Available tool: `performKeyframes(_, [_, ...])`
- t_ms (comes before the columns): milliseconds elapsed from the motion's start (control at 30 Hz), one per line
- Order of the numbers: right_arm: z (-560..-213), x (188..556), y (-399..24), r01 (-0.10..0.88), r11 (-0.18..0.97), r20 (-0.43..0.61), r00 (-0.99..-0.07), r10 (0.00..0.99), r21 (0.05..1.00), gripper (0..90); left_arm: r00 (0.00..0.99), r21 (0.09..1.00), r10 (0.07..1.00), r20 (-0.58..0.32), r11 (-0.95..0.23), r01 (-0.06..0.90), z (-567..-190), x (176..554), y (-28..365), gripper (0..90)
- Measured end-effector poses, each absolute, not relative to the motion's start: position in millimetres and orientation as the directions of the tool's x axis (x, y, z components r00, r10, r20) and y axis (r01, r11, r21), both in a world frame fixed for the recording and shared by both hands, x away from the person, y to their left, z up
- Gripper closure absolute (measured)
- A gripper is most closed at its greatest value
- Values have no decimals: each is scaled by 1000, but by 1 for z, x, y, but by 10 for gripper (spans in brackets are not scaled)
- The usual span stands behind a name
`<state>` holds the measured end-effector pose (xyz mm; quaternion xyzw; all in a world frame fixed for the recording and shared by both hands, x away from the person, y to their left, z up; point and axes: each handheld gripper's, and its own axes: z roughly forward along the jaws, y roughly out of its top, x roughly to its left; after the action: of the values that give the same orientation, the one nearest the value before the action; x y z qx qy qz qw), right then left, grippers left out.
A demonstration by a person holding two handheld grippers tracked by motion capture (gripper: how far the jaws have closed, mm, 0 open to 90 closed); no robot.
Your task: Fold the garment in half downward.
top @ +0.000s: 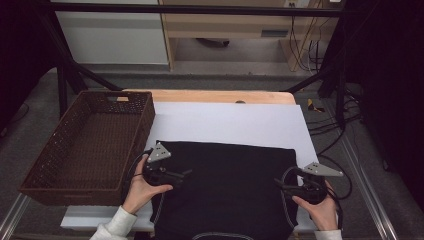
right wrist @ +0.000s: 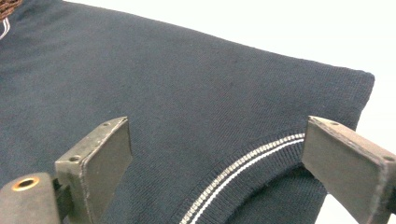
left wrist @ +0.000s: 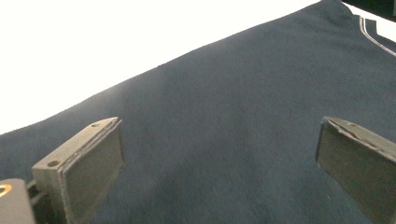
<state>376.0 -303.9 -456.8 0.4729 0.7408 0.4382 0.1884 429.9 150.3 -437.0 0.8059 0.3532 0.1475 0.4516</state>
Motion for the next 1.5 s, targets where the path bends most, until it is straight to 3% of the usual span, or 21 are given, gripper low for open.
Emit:
performKeyframes(700, [-457, 380, -305, 542, 164, 135, -470, 872, 824, 72, 634, 802, 773, -35, -357, 479, -436, 492, 139, 42])
performKeyframes(1067, [-458, 381, -306, 547, 168, 133, -468, 874, 820, 68, 621, 757, 784, 28, -422, 498, -451, 519, 137, 161])
performKeyframes(1500, [-459, 384, -307, 557, 165, 139, -463, 875, 814, 64, 613, 711, 790, 2, -432, 555, -474, 542, 144, 333])
